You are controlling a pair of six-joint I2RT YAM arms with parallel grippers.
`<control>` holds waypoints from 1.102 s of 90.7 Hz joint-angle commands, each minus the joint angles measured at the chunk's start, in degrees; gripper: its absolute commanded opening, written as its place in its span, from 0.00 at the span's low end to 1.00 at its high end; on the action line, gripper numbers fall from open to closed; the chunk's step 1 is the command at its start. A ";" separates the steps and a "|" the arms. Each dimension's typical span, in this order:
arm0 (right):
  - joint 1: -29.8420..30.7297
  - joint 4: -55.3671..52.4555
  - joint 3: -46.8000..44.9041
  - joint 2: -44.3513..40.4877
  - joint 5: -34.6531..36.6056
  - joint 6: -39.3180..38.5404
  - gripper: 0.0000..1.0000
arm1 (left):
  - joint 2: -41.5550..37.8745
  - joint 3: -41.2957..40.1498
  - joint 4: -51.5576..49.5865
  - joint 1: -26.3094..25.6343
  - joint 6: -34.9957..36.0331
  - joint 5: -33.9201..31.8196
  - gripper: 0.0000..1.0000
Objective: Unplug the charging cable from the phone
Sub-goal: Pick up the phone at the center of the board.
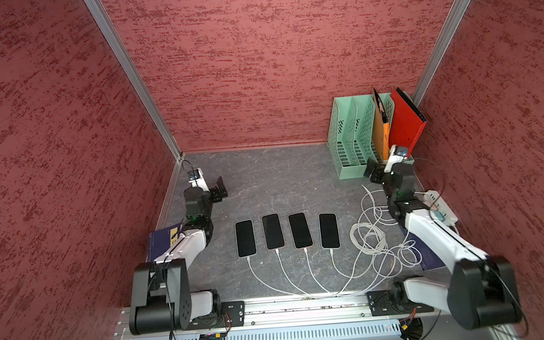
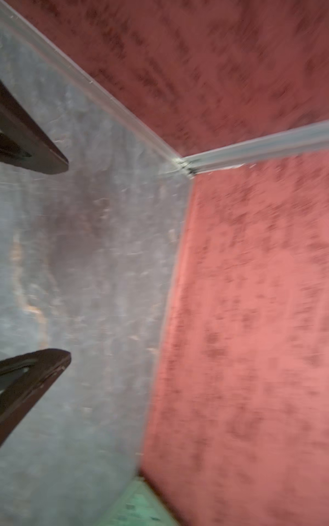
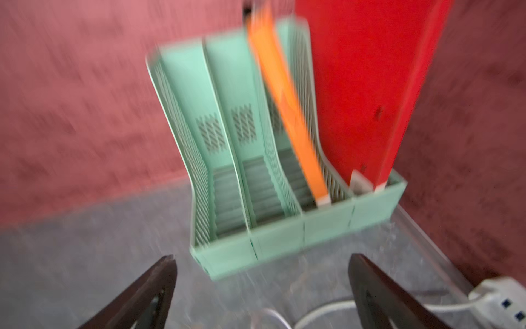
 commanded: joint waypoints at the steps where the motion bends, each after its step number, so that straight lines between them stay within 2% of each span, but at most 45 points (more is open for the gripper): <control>1: -0.59 -23.88 2.74 -1.92 0.48 14.25 0.99 | 1.68 3.88 -13.61 -2.50 -10.07 -1.13 1.00; 4: 0.44 -30.61 7.33 0.82 -1.05 14.04 0.99 | 2.28 5.65 -15.83 -4.50 -9.96 -1.40 1.00; 10: 6.20 -46.22 16.14 6.55 4.07 17.62 0.99 | 2.82 8.15 -18.56 -10.26 -7.74 -2.51 1.00; 19: 16.46 -58.06 21.59 12.13 10.38 25.47 0.99 | 3.25 11.13 -23.30 -18.01 -4.78 -4.81 1.00; 30: 24.96 -55.20 17.89 14.47 8.17 27.82 0.99 | 3.58 15.92 -31.72 -24.55 -5.13 -6.56 1.00; 39: 26.96 -51.94 15.20 15.23 -3.33 27.44 0.99 | 3.20 18.47 -36.70 -30.23 -6.92 -11.10 1.00; 44: 28.65 -53.40 16.60 18.49 -6.80 25.40 0.99 | 2.39 17.94 -37.18 -33.64 -9.26 -14.42 1.00; 53: 34.92 -55.11 18.66 24.25 -7.91 21.79 0.99 | 0.95 15.92 -37.82 -39.49 -14.36 -20.66 1.00; 62: 36.64 -53.28 16.72 27.34 -9.80 22.18 0.99 | -0.93 13.68 -39.88 -44.35 -20.07 -23.52 1.00; 67: 36.74 -51.74 15.42 28.04 -10.73 23.07 0.99 | -2.34 11.93 -40.22 -45.16 -22.94 -21.74 1.00; 73: 36.91 -50.61 14.47 28.60 -11.21 23.66 0.99 | -4.34 9.37 -41.22 -43.31 -30.62 -18.56 1.00; 81: 37.23 -51.09 14.48 28.67 -10.83 23.77 0.99 | -6.94 6.83 -41.80 -37.00 -38.38 -6.03 1.00; 87: 37.43 -51.87 14.51 28.07 -10.32 23.83 0.98 | -8.41 5.99 -41.07 -34.40 -40.04 -0.91 1.00; 93: 37.46 -52.88 14.57 27.51 -10.05 23.88 0.99 | -10.23 5.35 -39.41 -36.08 -38.82 -1.32 1.00; 100: 37.46 -54.37 14.78 27.72 -9.56 24.00 0.99 | -11.42 6.51 -40.56 -40.37 -35.08 -5.91 1.00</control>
